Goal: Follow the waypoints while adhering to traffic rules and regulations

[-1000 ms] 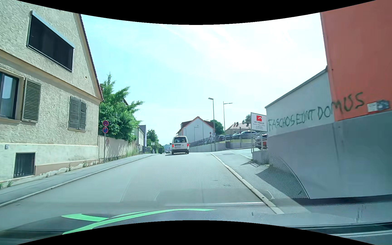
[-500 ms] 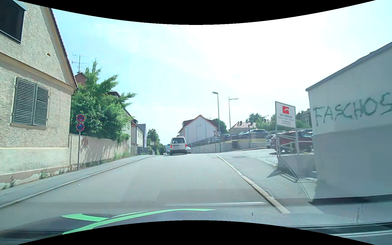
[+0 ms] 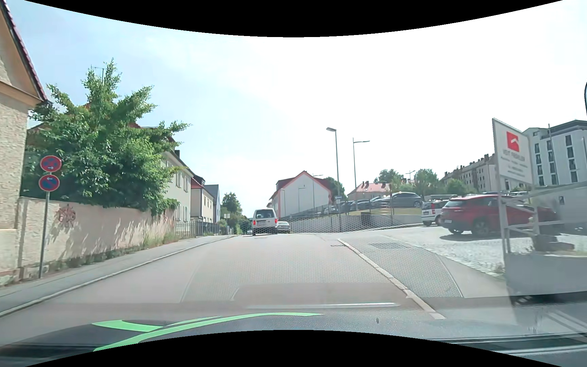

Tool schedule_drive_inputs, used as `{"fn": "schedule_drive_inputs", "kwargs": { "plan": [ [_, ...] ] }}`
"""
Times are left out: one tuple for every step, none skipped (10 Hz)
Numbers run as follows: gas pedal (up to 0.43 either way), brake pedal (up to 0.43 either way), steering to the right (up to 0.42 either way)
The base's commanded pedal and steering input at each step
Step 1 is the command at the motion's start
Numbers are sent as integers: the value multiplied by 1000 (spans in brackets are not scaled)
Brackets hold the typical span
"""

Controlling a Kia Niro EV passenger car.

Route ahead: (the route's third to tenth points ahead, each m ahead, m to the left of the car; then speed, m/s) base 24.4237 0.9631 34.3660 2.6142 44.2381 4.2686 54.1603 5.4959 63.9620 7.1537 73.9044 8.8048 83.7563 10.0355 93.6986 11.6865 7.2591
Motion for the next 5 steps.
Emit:
{"fn": "schedule_drive_inputs", "kwargs": {
  "plan": [
    [157,0,-29],
    [157,0,-34],
    [157,0,-37],
    [157,0,-40],
    [157,0,-42]
  ]
}}
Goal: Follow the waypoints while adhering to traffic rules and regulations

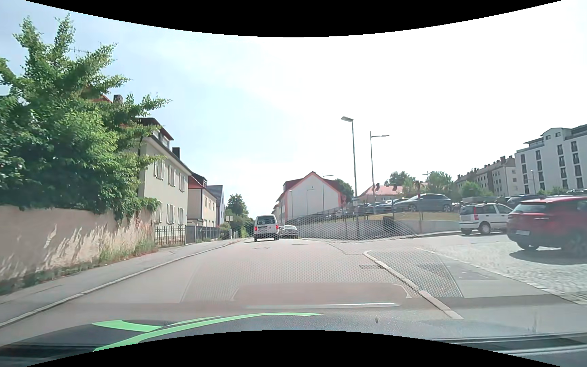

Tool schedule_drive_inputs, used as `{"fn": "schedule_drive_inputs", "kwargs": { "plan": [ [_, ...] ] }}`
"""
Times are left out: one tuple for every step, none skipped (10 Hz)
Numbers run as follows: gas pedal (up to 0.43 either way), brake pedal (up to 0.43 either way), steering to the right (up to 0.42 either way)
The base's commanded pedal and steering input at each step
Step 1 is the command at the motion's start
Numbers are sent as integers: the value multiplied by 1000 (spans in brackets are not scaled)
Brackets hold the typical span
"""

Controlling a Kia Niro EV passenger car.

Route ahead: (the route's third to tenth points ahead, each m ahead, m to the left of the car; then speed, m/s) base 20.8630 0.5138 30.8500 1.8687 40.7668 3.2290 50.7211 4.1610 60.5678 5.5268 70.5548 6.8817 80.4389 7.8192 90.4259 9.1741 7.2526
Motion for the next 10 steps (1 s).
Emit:
{"fn": "schedule_drive_inputs", "kwargs": {
  "plan": [
    [157,0,-43],
    [157,0,-43],
    [157,0,-44],
    [157,0,-45],
    [157,0,-45],
    [157,0,-45],
    [157,0,-45],
    [157,0,-44],
    [157,0,-44],
    [157,0,-43]
  ]
}}
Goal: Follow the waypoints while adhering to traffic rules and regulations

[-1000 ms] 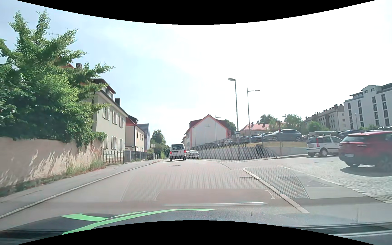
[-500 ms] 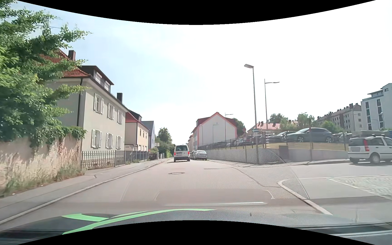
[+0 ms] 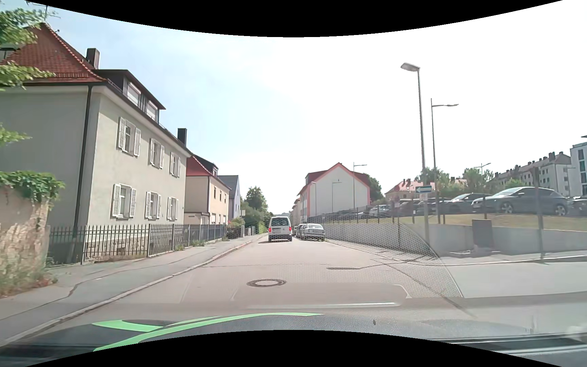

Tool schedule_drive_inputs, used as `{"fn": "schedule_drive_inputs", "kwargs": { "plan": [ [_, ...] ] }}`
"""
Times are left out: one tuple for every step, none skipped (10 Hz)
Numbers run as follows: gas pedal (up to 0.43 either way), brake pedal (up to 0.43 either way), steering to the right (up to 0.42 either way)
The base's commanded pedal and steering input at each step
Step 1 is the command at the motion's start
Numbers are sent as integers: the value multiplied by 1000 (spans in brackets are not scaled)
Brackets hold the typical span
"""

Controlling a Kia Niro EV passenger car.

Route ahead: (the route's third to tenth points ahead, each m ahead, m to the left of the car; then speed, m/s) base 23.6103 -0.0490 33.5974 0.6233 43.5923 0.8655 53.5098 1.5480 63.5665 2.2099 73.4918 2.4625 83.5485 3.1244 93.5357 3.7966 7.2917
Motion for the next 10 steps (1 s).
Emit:
{"fn": "schedule_drive_inputs", "kwargs": {
  "plan": [
    [157,0,-43],
    [157,0,-43],
    [157,0,-38],
    [157,0,-35],
    [157,0,-31],
    [157,0,-28],
    [157,0,-24],
    [157,0,-20],
    [157,0,-15],
    [150,0,-12]
  ]
}}
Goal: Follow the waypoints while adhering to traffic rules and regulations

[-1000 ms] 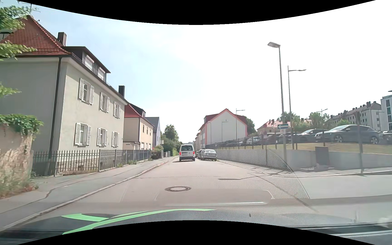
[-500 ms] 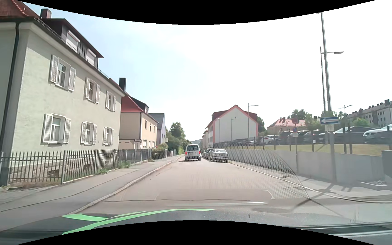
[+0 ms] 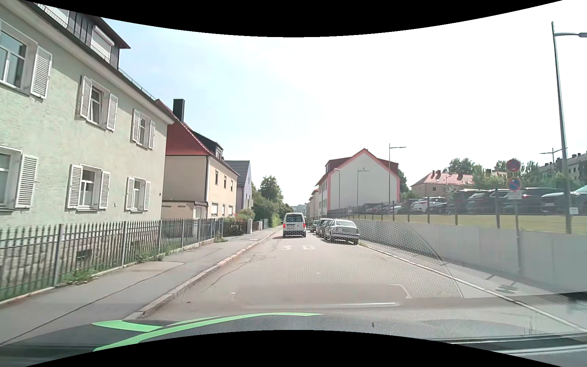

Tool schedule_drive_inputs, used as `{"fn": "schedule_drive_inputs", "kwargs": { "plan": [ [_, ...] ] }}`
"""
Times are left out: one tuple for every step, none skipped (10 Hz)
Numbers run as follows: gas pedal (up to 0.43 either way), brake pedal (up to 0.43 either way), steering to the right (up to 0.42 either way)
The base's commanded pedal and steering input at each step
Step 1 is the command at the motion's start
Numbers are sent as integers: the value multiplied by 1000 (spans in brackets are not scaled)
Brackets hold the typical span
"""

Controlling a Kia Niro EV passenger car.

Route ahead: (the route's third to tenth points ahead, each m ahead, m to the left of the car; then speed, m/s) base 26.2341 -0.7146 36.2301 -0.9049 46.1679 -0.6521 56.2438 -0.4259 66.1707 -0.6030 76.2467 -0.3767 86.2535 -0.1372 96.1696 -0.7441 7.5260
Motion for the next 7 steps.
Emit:
{"fn": "schedule_drive_inputs", "kwargs": {
  "plan": [
    [150,0,-7],
    [150,0,-1],
    [150,0,5],
    [150,0,7],
    [150,0,6],
    [150,0,5],
    [150,0,4]
  ]
}}
